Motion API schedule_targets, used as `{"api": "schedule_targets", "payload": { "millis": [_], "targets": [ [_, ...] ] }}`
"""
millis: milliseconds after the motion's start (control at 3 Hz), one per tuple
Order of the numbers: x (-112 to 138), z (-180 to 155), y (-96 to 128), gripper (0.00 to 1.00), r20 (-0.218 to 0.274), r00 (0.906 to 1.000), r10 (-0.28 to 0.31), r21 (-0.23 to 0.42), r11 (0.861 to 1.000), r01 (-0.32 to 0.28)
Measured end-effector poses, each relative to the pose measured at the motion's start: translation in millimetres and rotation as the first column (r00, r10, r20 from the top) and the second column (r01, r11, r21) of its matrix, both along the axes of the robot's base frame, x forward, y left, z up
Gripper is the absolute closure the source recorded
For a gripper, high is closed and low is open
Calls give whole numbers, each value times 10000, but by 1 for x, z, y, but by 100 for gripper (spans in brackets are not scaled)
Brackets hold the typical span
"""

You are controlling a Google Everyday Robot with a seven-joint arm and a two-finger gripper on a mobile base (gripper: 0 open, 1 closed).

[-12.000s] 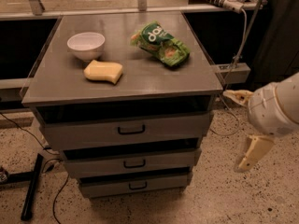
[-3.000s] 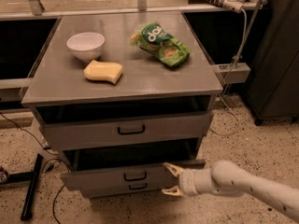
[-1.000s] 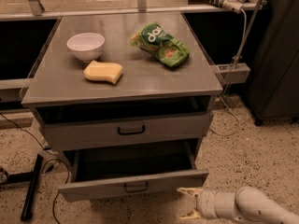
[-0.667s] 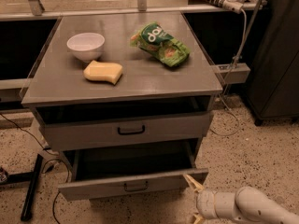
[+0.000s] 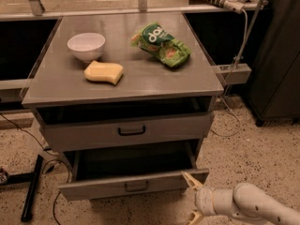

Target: Open middle drawer

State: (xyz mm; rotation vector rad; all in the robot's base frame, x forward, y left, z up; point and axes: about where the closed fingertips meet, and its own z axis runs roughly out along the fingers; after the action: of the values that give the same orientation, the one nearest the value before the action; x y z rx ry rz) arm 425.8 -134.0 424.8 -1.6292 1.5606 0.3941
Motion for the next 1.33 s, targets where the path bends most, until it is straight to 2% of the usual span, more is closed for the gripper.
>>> {"api": "schedule_targets", "payload": {
  "millis": [667, 1000, 1333],
  "targets": [
    [39, 7, 11, 0, 414, 9984, 373, -691, 9970, -344],
    [52, 2, 13, 0, 567, 9974, 438, -1543, 9874, -346],
    [62, -5, 15, 0, 704, 9966, 433, -2418, 9700, -251]
  ]
}}
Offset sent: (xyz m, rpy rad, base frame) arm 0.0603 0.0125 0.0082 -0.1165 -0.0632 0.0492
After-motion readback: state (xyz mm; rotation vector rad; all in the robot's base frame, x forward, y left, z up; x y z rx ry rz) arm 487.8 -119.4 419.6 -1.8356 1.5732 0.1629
